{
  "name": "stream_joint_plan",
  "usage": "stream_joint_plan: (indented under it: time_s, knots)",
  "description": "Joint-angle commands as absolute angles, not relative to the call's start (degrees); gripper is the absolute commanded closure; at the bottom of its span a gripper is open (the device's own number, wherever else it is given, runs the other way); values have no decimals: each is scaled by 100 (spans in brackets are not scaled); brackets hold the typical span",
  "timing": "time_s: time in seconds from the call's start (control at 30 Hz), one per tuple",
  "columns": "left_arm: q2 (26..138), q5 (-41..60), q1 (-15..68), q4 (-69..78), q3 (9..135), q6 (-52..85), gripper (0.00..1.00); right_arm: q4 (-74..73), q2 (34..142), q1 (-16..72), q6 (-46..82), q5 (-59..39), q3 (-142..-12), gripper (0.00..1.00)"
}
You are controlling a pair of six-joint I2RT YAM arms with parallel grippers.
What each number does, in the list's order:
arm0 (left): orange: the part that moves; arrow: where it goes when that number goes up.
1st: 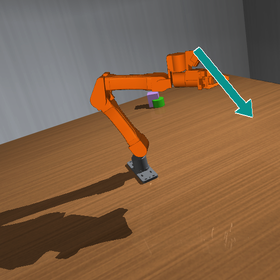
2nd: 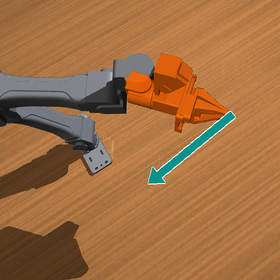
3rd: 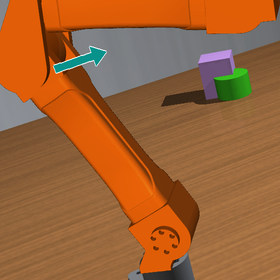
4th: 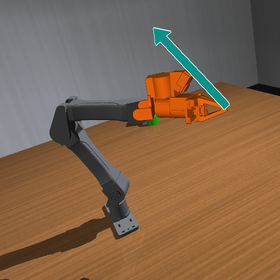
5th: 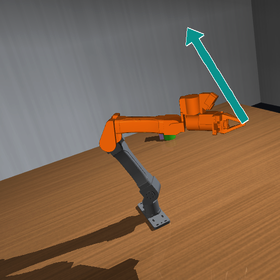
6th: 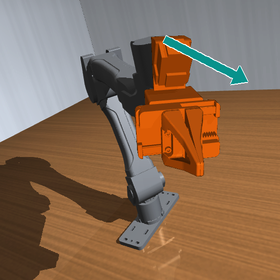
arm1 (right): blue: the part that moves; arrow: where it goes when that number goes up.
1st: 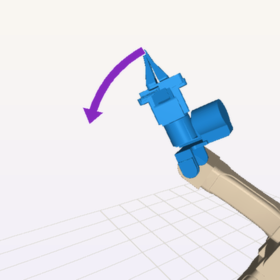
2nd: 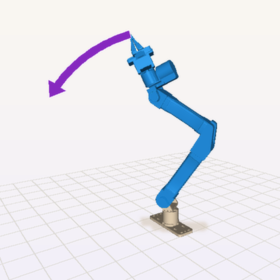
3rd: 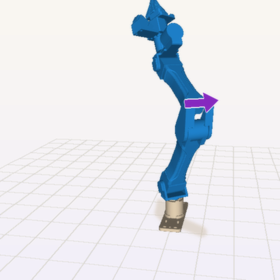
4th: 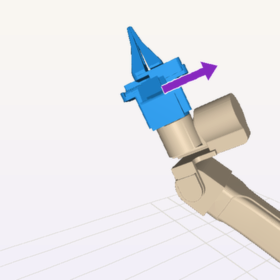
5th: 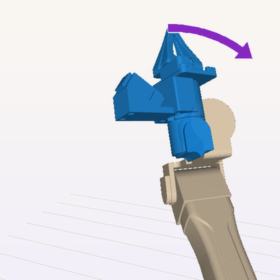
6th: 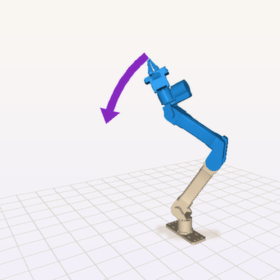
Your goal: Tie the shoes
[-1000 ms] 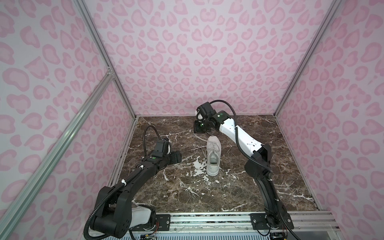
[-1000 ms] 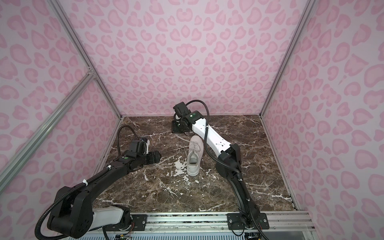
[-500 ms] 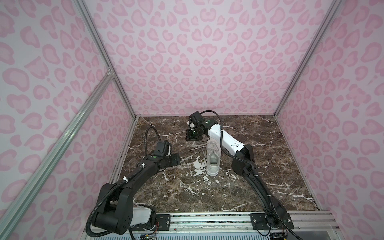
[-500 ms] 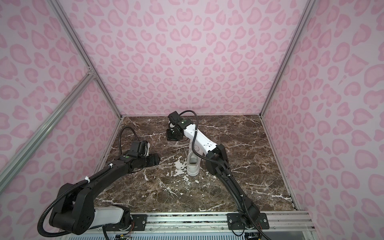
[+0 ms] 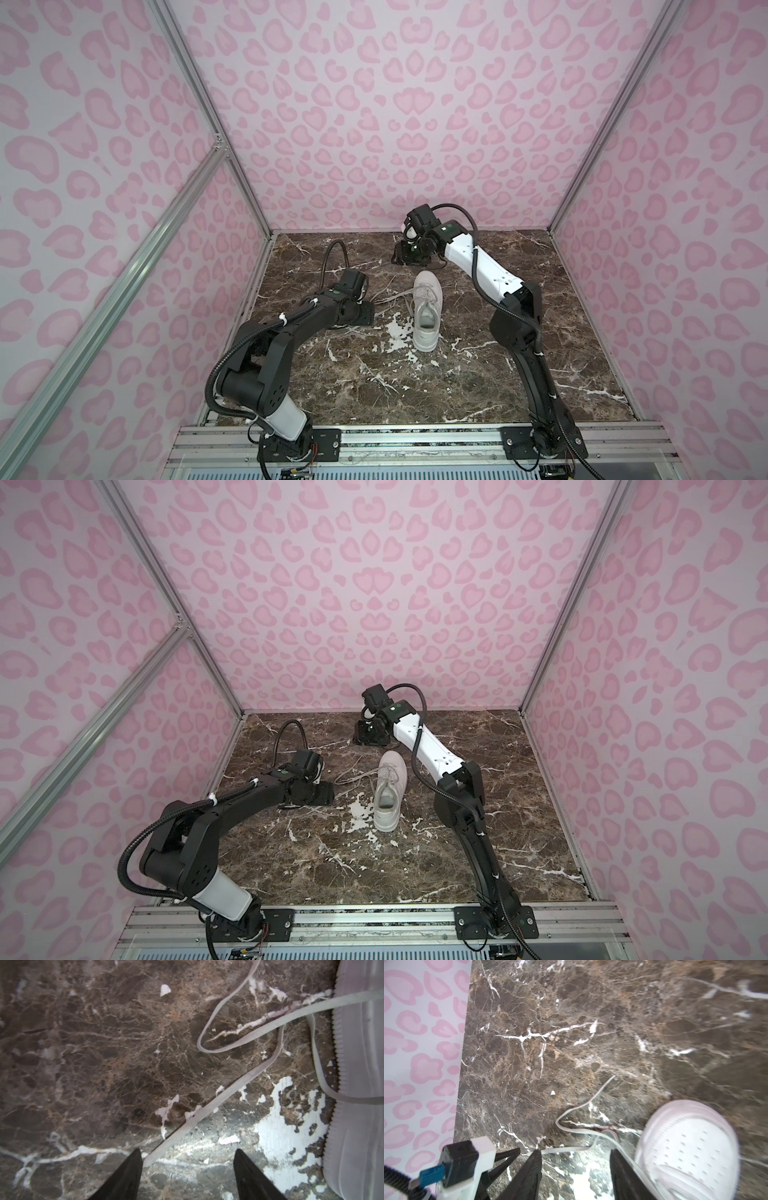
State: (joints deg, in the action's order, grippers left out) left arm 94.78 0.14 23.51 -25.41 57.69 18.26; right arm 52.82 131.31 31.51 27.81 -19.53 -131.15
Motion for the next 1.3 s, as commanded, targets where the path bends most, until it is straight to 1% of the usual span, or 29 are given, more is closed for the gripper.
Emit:
stream_joint_plan:
  time_s: [0.0, 0.17, 0.27, 0.5, 0.6, 0.67, 0.73, 0.97, 1.13, 1.27]
  knots:
    - [9829, -167, 2468, -2733, 6057, 1675, 33, 5095, 12641, 2912, 2526, -1872, -12433, 45]
    - [10376, -458, 2579, -2921, 6470, 1479, 39, 4897, 11721, 2471, 2357, -1829, -11254, 46]
    - [10582, -654, 2652, -3027, 6624, 1387, 43, 4829, 11322, 2264, 2325, -1806, -10779, 46]
    - [10866, -756, 2800, -3045, 6680, 1323, 54, 4490, 10782, 1993, 2460, -1803, -9961, 47]
    - [10933, -758, 2839, -3032, 6645, 1346, 62, 4462, 10706, 1925, 2454, -1820, -9855, 48]
    - [10938, -745, 2856, -3046, 6619, 1377, 72, 4484, 10680, 1887, 2428, -1833, -9835, 48]
    - [10871, -756, 2875, -3017, 6560, 1407, 78, 4499, 10661, 1852, 2408, -1854, -9828, 48]
    - [10659, -685, 2883, -3010, 6526, 1462, 92, 4446, 10461, 1793, 2397, -1912, -9667, 49]
    - [10265, -677, 2884, -3306, 6647, 1514, 96, 4373, 10234, 1765, 2390, -1914, -9370, 49]
    - [9662, -582, 2918, -3632, 6630, 1643, 97, 4271, 9985, 1731, 2390, -1916, -9047, 49]
